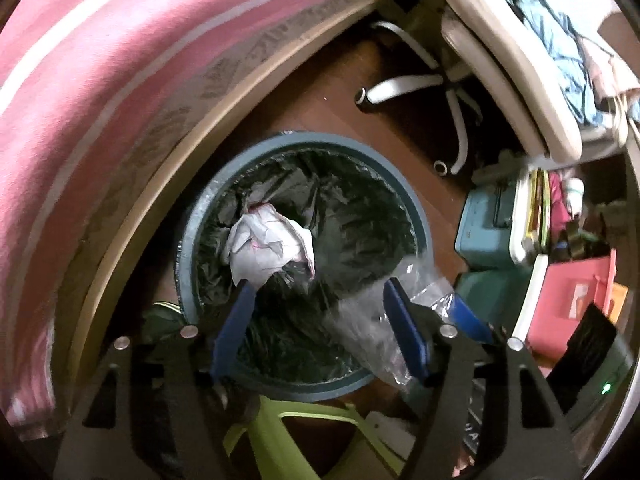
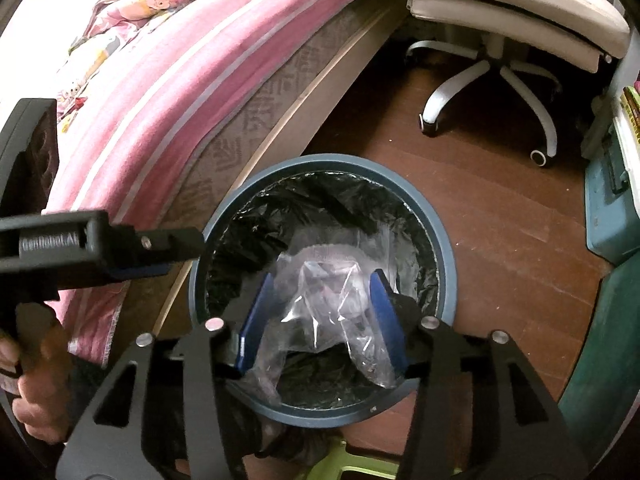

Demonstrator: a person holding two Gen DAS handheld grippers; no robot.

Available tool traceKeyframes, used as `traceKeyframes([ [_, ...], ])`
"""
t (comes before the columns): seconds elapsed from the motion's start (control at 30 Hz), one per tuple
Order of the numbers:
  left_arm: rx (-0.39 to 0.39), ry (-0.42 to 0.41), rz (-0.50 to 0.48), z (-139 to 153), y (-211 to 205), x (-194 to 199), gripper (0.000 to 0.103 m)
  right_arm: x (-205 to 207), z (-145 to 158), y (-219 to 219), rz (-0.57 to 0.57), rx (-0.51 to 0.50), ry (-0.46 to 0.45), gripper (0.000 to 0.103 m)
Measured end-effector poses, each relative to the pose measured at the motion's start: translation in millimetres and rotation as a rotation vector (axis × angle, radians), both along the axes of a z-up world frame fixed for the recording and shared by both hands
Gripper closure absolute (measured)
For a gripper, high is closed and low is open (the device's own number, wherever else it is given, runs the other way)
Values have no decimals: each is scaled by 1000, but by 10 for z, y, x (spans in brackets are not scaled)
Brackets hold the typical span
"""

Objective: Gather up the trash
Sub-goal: 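Open the left tool and the right tool to drop both items into the bin, then move both tools back over the bed toward the red snack bags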

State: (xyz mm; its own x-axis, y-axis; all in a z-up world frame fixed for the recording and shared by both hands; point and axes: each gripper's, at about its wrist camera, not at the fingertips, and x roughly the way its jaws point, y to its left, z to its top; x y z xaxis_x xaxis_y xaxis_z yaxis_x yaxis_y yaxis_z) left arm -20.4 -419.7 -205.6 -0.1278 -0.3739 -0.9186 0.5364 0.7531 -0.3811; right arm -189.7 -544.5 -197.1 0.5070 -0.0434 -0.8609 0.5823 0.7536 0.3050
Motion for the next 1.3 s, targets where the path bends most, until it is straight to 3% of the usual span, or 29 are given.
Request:
traceKeyframes([
  [0.23,-28,-16,34,161,73,25,33,-55,91,-22,-29,-16,-6,32],
  [0.5,-107,-26,112,476,303,48,30,-35,418,78,-2,-51,-61,25],
  [0.8,-145,-145,179,901,576,-17,23,131,974,370,100,-86,-147,21],
  [1.0,-274,-246,289,1365,950,-5,21,249,1330,625,183,-117,-204,21],
  [1.17,-431,-288,417,1774,1413,22,19,407,1766,893,236,-114,-301,21],
  [1.3,-518,-341,458,2090,1836,49,16,612,2037,1195,300,-106,-366,20],
])
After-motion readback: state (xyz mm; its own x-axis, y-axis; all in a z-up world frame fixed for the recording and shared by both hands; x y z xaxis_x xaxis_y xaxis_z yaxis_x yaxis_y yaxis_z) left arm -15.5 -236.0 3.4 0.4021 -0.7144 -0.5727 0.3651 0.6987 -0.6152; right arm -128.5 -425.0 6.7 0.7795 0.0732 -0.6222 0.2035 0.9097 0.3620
